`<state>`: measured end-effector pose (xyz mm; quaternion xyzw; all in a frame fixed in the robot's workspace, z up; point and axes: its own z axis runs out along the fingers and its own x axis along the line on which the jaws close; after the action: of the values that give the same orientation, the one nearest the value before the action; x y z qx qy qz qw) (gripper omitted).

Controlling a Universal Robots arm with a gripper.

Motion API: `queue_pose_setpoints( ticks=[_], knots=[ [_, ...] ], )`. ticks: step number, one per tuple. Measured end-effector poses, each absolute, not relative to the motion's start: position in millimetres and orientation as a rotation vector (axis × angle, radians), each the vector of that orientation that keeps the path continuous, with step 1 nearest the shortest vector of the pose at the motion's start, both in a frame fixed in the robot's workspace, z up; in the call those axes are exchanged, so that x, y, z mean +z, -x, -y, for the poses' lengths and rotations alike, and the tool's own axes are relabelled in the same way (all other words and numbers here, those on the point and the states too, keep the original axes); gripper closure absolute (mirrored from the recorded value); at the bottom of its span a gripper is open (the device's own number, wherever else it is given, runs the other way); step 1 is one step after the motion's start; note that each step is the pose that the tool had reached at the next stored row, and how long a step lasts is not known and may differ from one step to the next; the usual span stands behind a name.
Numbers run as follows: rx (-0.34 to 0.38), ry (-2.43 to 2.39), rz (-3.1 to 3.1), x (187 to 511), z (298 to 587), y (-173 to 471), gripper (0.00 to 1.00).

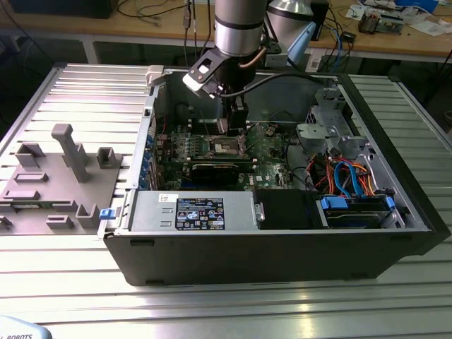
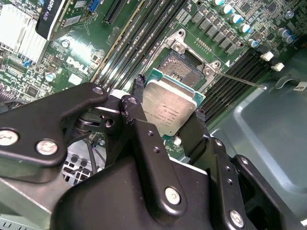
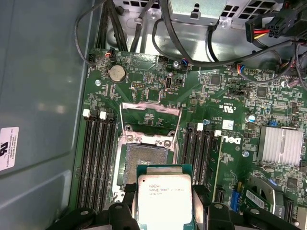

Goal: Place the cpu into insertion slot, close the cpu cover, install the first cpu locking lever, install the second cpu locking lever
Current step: 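Place the cpu into insertion slot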

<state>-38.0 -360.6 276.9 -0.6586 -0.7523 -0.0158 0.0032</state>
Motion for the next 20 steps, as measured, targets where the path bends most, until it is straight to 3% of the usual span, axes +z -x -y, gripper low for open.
queue_pose_setpoints(
  ticks=[20],
  knots=[
    [-0.05,2.065,2.359,272.1,360.6,38.0,0.45]
  ],
)
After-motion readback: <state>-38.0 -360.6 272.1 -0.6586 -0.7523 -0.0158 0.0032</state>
